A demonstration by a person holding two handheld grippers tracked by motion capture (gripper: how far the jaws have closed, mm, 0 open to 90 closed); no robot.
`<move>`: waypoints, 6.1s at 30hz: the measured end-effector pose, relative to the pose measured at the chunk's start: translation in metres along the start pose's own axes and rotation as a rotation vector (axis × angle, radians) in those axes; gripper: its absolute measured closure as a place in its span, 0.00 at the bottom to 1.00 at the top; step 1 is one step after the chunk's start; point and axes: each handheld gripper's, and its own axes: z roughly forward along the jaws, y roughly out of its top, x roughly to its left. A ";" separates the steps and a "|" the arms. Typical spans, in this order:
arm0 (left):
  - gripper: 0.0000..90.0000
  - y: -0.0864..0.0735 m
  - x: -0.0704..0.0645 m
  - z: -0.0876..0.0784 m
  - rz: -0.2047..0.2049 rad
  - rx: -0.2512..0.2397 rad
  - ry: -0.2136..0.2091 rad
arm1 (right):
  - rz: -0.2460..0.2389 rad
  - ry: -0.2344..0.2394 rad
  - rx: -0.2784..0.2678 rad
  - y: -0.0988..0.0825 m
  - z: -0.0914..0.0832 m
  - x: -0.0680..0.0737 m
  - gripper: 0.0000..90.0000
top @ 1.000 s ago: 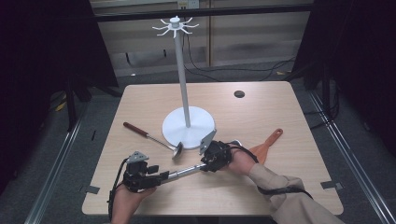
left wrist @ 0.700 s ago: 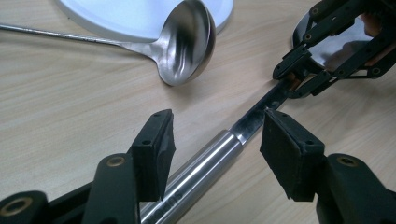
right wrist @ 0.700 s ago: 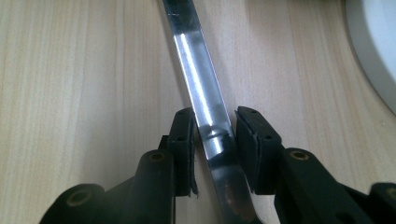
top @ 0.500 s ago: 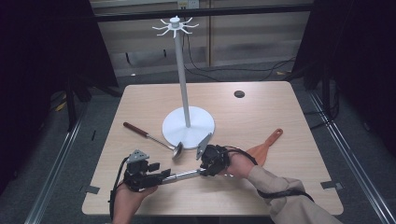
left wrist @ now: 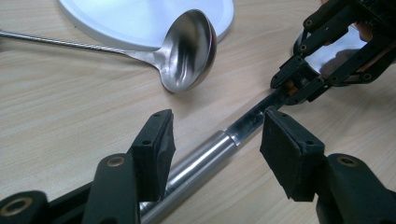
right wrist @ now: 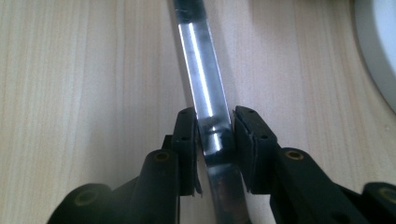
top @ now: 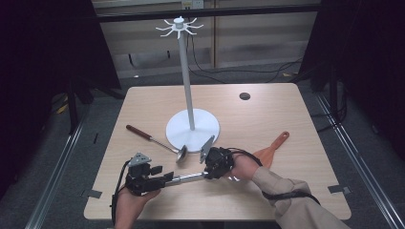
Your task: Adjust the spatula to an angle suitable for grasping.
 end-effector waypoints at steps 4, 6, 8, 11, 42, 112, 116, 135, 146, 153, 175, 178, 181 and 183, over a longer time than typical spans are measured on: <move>0.49 0.000 -0.002 0.001 0.000 0.003 -0.006 | -0.001 0.003 0.033 0.003 0.000 0.004 0.84; 0.49 0.000 -0.002 0.001 0.003 0.003 -0.009 | -0.001 0.003 0.030 0.003 0.000 0.004 0.84; 0.49 0.000 -0.002 0.001 0.000 0.001 -0.012 | 0.002 0.009 0.028 0.002 0.000 0.004 0.84; 0.49 0.000 -0.003 0.000 -0.008 -0.008 -0.017 | -0.003 0.002 0.026 0.003 0.000 0.006 0.84; 0.49 0.009 -0.024 -0.009 -0.039 -0.121 -0.119 | 0.136 -0.109 -0.319 -0.023 -0.049 0.008 0.84; 0.97 0.067 -0.069 0.051 -0.363 -0.517 -0.295 | 0.319 -0.364 -0.719 -0.038 -0.079 0.033 0.84; 0.97 0.071 -0.070 0.051 -0.388 -0.533 -0.299 | 0.331 -0.386 -0.726 -0.036 -0.081 0.034 0.84; 0.99 0.079 -0.068 0.041 -0.273 -0.508 -0.244 | 0.367 -0.367 -0.768 -0.070 -0.101 0.024 0.31; 0.99 0.087 -0.060 0.031 -0.183 -0.503 -0.206 | 0.456 -0.369 -0.712 -0.106 -0.104 0.014 0.10; 0.99 0.098 -0.057 0.027 -0.105 -0.510 -0.201 | 0.455 -0.357 -0.690 -0.110 -0.102 0.012 0.06; 0.99 0.121 -0.059 0.023 -0.038 -0.542 -0.208 | 0.485 -0.355 -0.672 -0.121 -0.107 0.008 0.04; 0.99 0.125 -0.058 0.022 -0.041 -0.535 -0.222 | 0.484 -0.355 -0.670 -0.121 -0.107 0.009 0.04; 0.99 0.130 -0.056 0.022 -0.045 -0.541 -0.223 | 0.479 -0.354 -0.667 -0.120 -0.107 0.009 0.04; 0.99 0.133 -0.055 0.022 -0.044 -0.544 -0.231 | 0.489 -0.356 -0.658 -0.120 -0.107 0.009 0.05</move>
